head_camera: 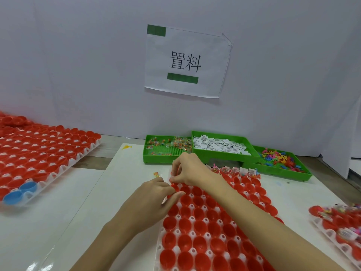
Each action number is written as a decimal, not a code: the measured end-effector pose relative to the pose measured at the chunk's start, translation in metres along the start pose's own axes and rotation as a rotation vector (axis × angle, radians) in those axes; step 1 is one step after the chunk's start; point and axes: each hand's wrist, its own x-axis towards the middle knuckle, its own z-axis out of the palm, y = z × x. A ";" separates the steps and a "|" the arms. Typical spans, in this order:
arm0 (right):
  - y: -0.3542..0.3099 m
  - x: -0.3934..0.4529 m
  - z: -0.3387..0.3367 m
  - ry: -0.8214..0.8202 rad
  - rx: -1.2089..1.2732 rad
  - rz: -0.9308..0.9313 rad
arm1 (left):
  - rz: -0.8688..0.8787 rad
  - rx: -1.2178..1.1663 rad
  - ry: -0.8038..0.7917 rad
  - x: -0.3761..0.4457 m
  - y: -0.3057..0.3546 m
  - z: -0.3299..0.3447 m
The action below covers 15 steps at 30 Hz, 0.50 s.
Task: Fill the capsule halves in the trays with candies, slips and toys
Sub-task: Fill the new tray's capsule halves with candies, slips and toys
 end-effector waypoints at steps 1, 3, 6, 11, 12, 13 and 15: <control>0.000 0.000 0.001 0.001 -0.007 -0.009 | 0.001 0.003 0.001 0.000 0.000 0.000; 0.001 0.000 0.000 -0.010 -0.016 -0.026 | 0.000 0.010 -0.002 0.000 0.000 0.000; 0.008 -0.002 -0.008 -0.032 0.048 -0.023 | 0.003 0.010 0.006 0.000 0.000 0.000; 0.013 -0.009 -0.014 -0.019 0.078 -0.020 | -0.001 0.003 -0.006 0.000 0.001 0.000; 0.012 -0.009 -0.012 -0.004 0.071 -0.028 | -0.002 0.004 -0.007 0.000 0.001 0.000; 0.011 -0.010 -0.009 0.013 0.057 -0.038 | -0.002 0.005 -0.006 0.000 0.001 0.000; 0.009 -0.010 -0.004 0.047 0.031 -0.048 | 0.001 0.004 0.002 0.000 0.001 0.000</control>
